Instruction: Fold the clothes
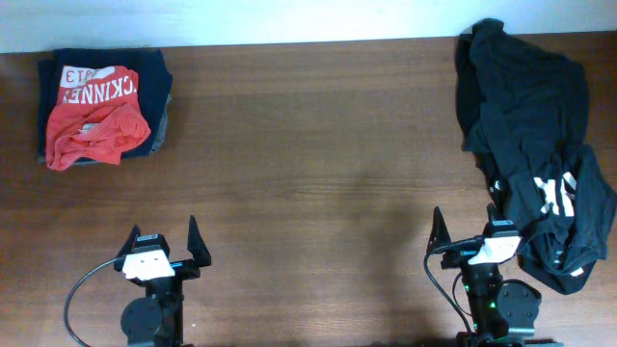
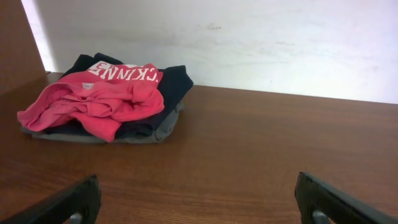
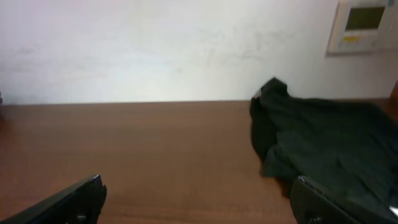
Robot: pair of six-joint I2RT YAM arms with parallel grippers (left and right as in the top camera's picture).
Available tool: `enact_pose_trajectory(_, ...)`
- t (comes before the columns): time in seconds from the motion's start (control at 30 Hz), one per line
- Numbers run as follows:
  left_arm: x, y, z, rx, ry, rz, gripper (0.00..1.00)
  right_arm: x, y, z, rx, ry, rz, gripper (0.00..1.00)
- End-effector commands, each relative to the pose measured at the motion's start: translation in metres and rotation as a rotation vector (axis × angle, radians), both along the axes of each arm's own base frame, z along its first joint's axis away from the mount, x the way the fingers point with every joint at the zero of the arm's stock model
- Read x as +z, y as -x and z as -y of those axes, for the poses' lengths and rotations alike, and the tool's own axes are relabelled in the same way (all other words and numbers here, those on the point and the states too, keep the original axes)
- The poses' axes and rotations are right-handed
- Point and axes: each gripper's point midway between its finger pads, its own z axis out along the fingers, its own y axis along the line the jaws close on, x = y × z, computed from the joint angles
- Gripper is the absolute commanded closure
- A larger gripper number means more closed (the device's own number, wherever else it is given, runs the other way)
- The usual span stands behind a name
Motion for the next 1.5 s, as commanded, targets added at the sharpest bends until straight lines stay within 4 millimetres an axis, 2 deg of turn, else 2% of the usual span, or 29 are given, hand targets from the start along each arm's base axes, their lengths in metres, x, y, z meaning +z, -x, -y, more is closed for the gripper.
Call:
enact_pose_trajectory(0.0,-0.001,0.000,0.000,0.002,-0.017,0.002,0.01,0.011,0.000,0.001,-0.004,0.005,0.054,0.01)
enact_pose_trajectory(0.07,0.002,0.000,0.000,0.002,-0.017,0.014,0.01,0.030,0.002,-0.012,0.071,-0.014,0.128,0.01)
enact_pose_trajectory(0.13,0.002,0.000,0.001,-0.005,-0.017,0.015,0.01,0.042,0.005,-0.017,0.099,-0.027,0.176,0.01)
enact_pose_trajectory(0.27,0.007,-0.001,0.017,-0.100,-0.012,0.027,0.01,0.067,0.010,-0.017,0.101,-0.045,0.210,0.01)
enact_pose_trajectory(0.37,0.015,-0.001,0.023,-0.130,-0.008,0.020,0.01,0.087,0.014,-0.017,0.096,-0.042,0.197,0.01)
enact_pose_trajectory(0.5,0.040,-0.003,0.022,-0.131,-0.005,-0.005,0.01,0.115,0.012,-0.016,0.092,-0.045,0.154,0.01)
enact_pose_trajectory(0.57,0.057,-0.008,0.023,-0.139,0.001,-0.045,0.01,0.131,0.006,-0.016,0.092,-0.046,0.114,0.01)
enact_pose_trajectory(0.67,0.077,-0.023,0.029,-0.178,0.019,-0.128,0.01,0.154,-0.011,-0.014,0.089,-0.037,0.013,0.01)
enact_pose_trajectory(0.8,0.094,-0.053,0.039,-0.250,0.059,-0.268,0.01,0.169,-0.034,-0.012,0.093,0.013,-0.175,0.01)
enact_pose_trajectory(0.97,0.095,-0.098,0.057,-0.399,0.061,-0.488,0.01,0.180,-0.065,-0.011,0.130,0.075,-0.435,0.01)
enact_pose_trajectory(1.07,0.087,-0.115,0.064,-0.458,0.082,-0.622,0.01,0.179,-0.080,-0.013,0.152,0.039,-0.518,0.01)
enact_pose_trajectory(1.13,0.075,-0.132,0.067,-0.473,0.109,-0.727,0.01,0.169,-0.094,-0.022,0.209,-0.012,-0.581,0.01)
enact_pose_trajectory(1.17,0.071,-0.136,0.068,-0.476,0.113,-0.743,0.01,0.165,-0.097,-0.023,0.218,-0.018,-0.593,0.01)
enact_pose_trajectory(1.27,0.043,-0.153,0.075,-0.508,0.148,-0.813,0.01,0.141,-0.111,-0.020,0.211,-0.045,-0.667,0.01)
enact_pose_trajectory(1.3,0.030,-0.155,0.077,-0.522,0.168,-0.845,0.01,0.131,-0.116,-0.009,0.151,-0.101,-0.706,0.01)
enact_pose_trajectory(1.37,0.012,-0.159,0.077,-0.523,0.182,-0.885,0.01,0.106,-0.120,0.025,-0.039,-0.240,-0.798,0.01)
enact_pose_trajectory(1.47,-0.005,-0.162,0.078,-0.523,0.194,-0.927,0.01,0.069,-0.114,0.076,-0.280,-0.432,-0.908,0.00)
